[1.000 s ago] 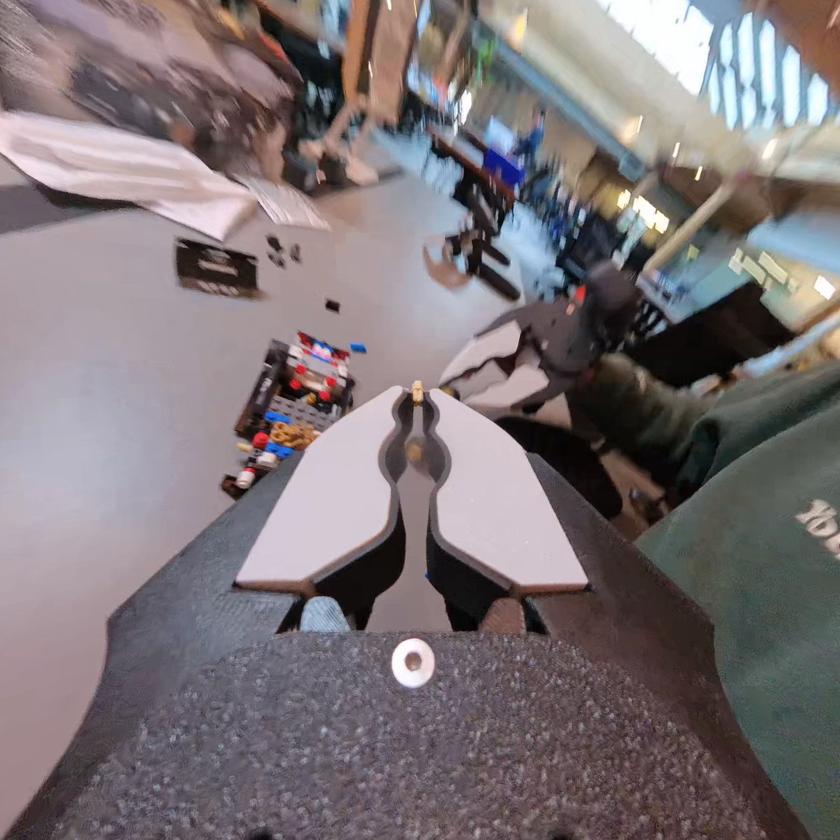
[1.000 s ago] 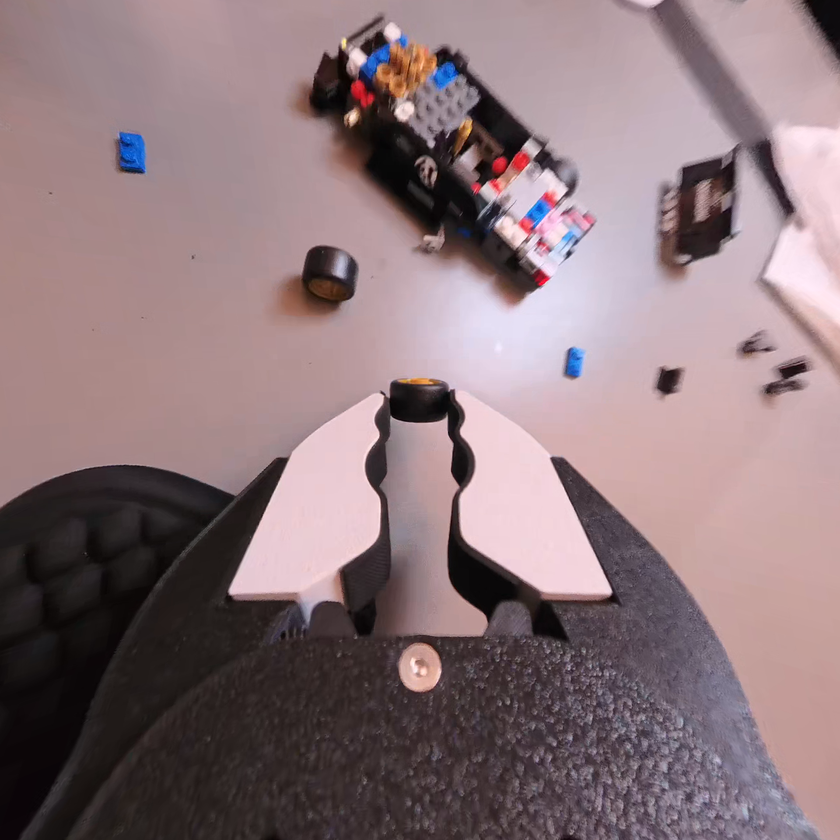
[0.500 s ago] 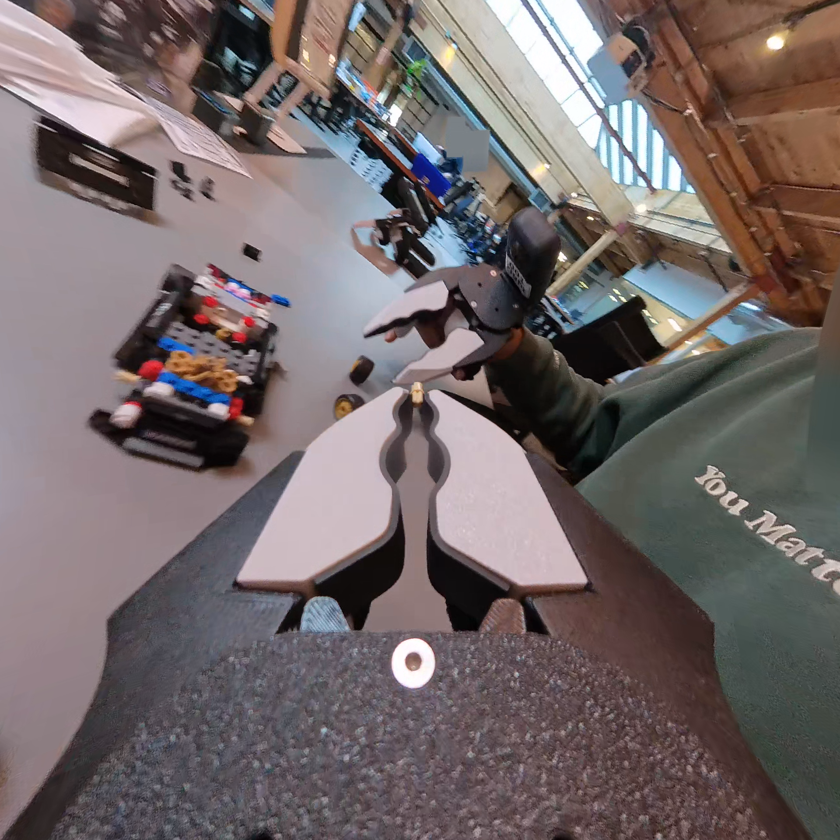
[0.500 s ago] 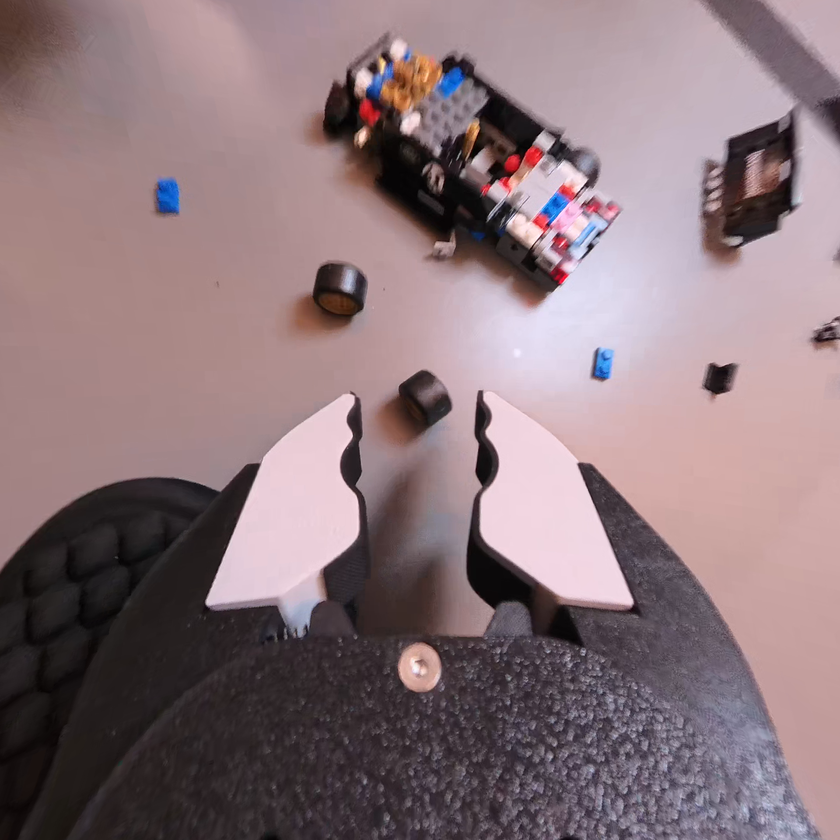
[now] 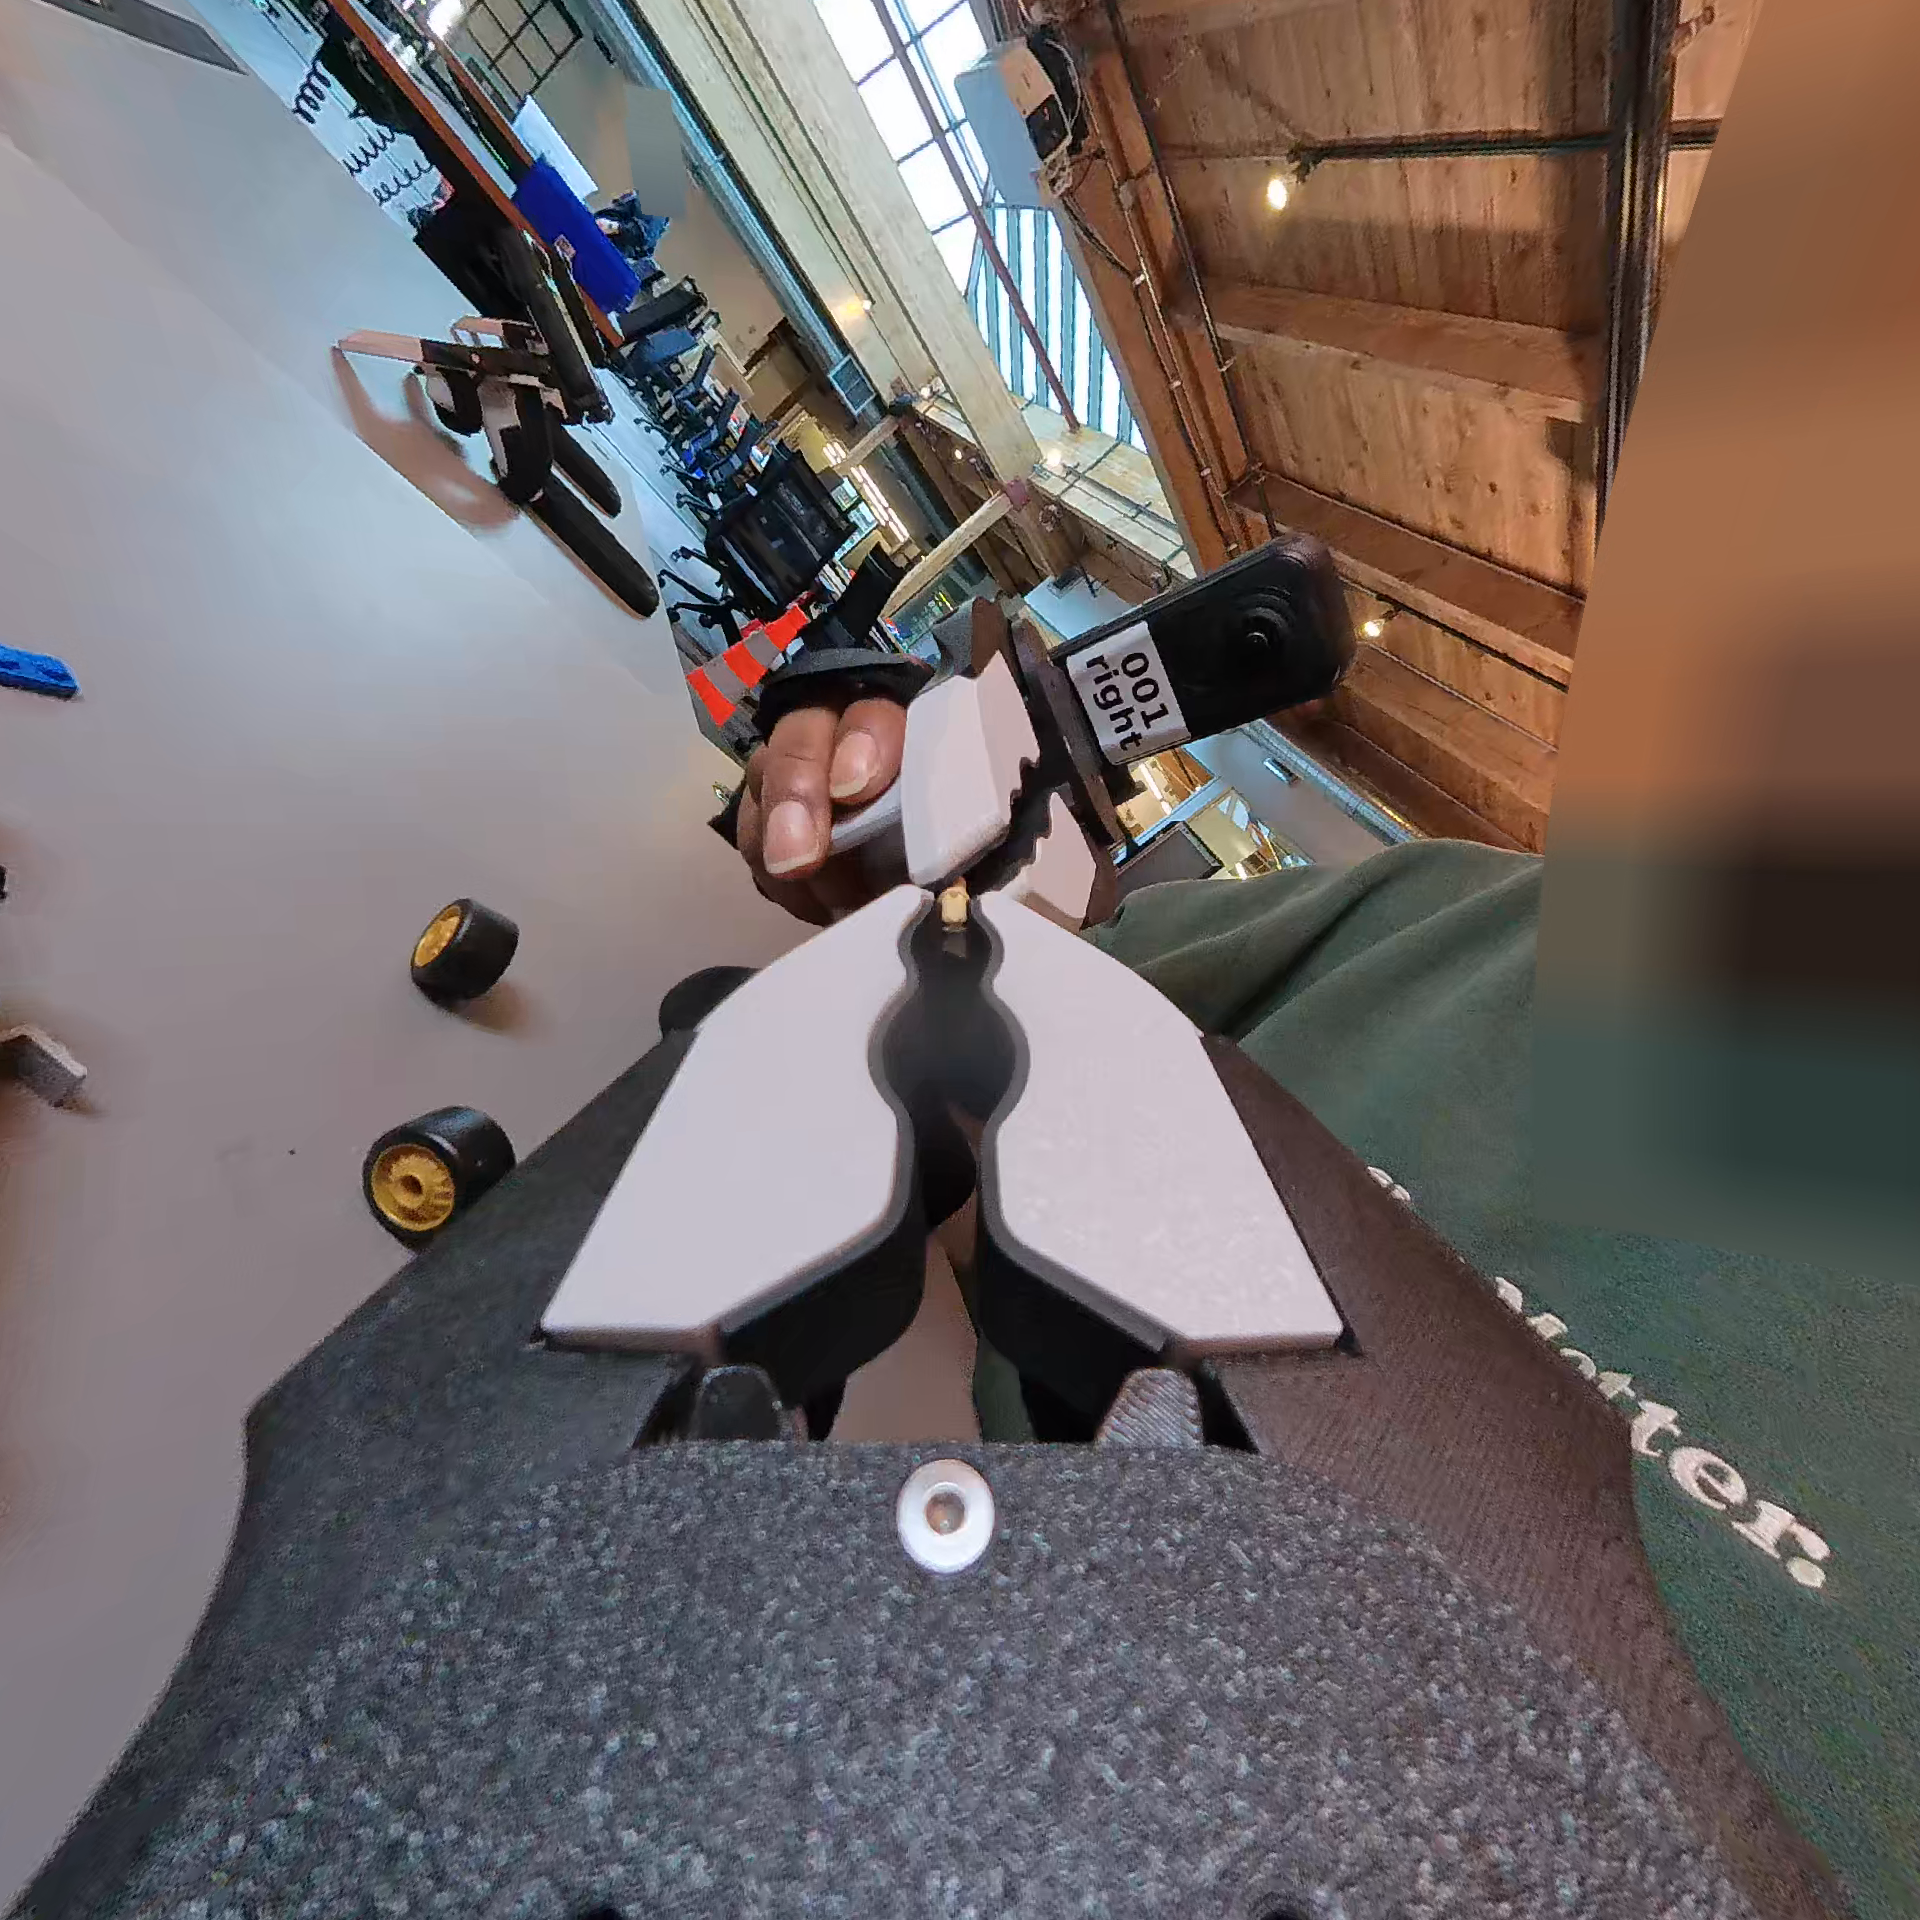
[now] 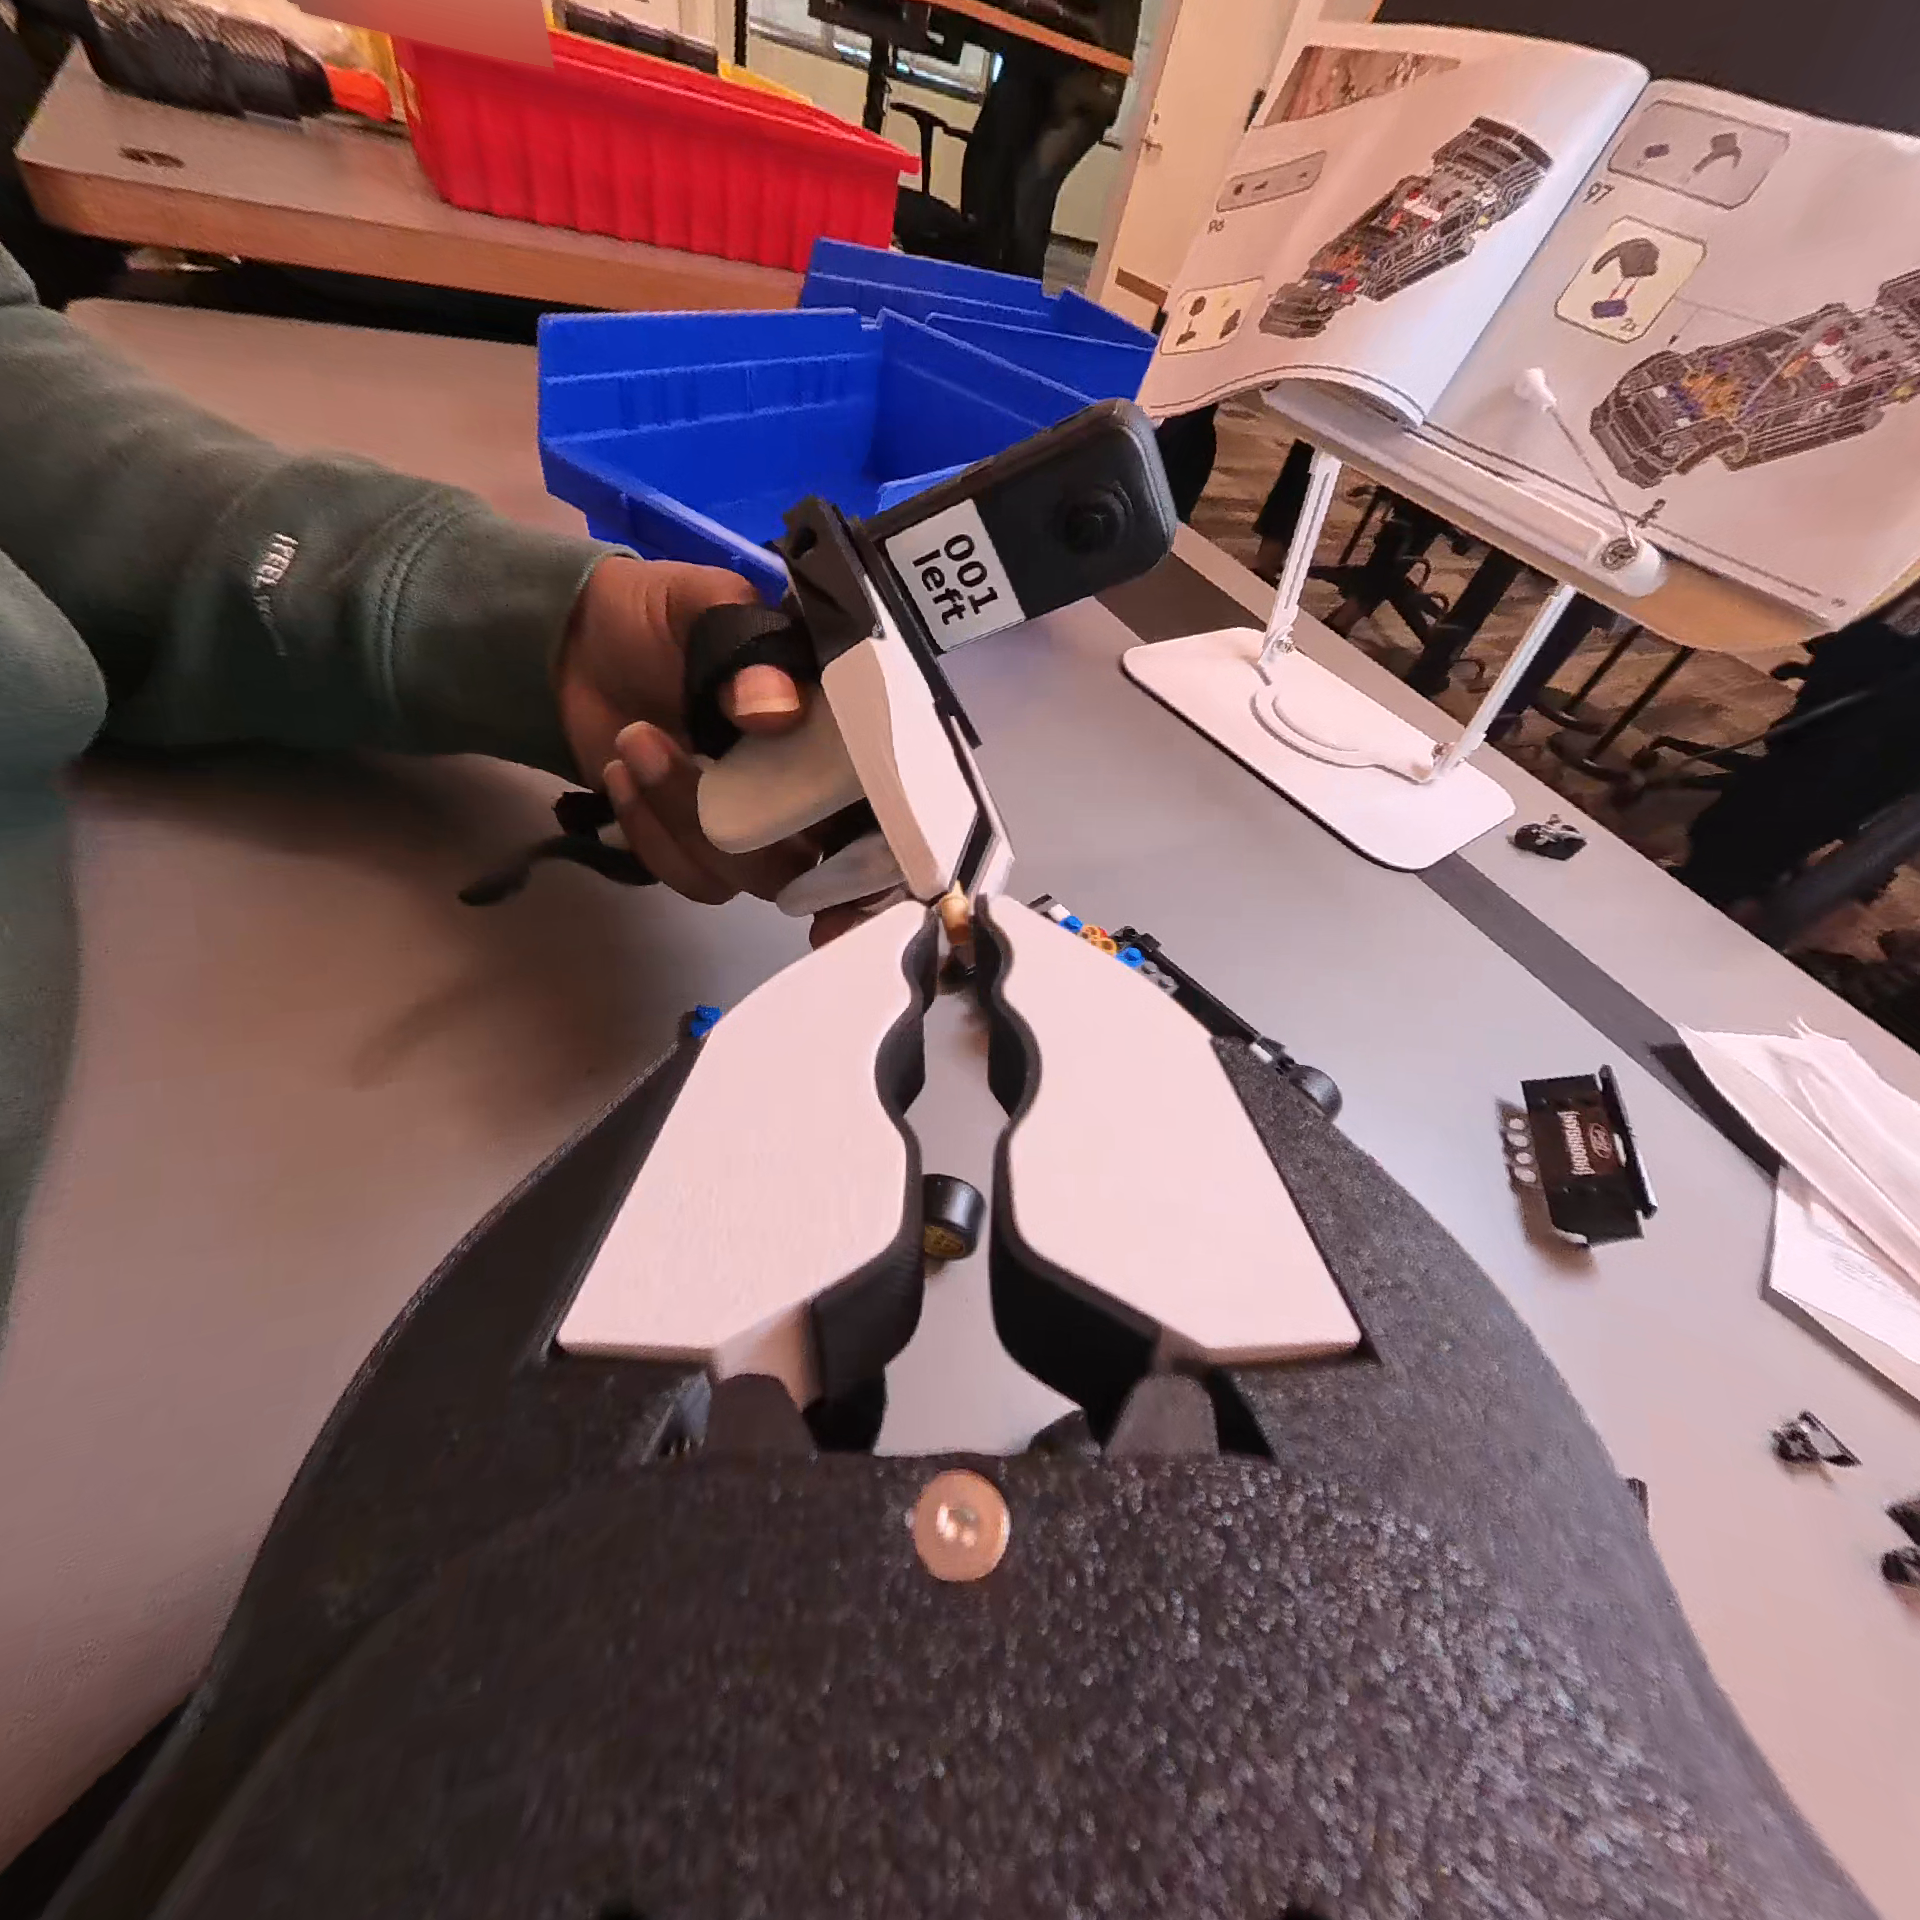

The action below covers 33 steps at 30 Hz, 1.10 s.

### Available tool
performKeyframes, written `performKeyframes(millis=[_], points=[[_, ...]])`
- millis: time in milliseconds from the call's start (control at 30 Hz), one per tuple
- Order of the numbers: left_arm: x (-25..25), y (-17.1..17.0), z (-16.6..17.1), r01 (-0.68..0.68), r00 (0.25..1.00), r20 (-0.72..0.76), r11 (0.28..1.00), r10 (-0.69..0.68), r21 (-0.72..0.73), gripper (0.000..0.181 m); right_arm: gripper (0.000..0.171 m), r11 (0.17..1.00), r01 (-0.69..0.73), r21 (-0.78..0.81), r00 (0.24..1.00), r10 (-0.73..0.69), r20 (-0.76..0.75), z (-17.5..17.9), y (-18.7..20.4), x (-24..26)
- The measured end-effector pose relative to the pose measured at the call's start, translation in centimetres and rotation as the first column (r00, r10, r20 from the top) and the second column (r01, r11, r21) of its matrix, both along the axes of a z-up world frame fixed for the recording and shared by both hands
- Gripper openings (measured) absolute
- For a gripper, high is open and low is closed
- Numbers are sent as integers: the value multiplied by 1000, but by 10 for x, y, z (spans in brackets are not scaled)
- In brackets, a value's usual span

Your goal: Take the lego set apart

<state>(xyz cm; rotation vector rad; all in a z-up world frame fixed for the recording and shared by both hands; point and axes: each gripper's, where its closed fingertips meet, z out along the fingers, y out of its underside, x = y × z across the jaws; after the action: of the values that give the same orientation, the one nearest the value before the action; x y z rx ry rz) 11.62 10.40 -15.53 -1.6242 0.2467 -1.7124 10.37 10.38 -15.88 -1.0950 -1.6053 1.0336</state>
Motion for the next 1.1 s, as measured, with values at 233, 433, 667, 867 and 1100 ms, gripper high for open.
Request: performKeyframes(millis=[233, 433, 667, 867, 1100], points=[[-1, 12, -12, -40, 993, -114, 999, 38, -14, 11, 5, 999, 45, 12, 999, -45, 19, -9, 11, 3], [-56, 55, -59, -163, 544, -799, 966, 257, 200, 35, 5, 972, 234, 23, 966, -235, 109, -35, 59, 12], [-77, 82, -108, -27, 151, -988, 999, -20, -25, 71, 5, 959, 282, 8, 952, -281, 118, -44, 68, 15], [-71, 97, -107, 42, 31, -996, 996, -86, -85, 76, 5, 956, 293, -6, 951, -291, 105, -43, 71, 23], [-78, 102, -115, 150, -149, -980, 976, -134, -157, 80, 5, 957, 283, -62, 957, -278, 84, -42, 74, 28]])
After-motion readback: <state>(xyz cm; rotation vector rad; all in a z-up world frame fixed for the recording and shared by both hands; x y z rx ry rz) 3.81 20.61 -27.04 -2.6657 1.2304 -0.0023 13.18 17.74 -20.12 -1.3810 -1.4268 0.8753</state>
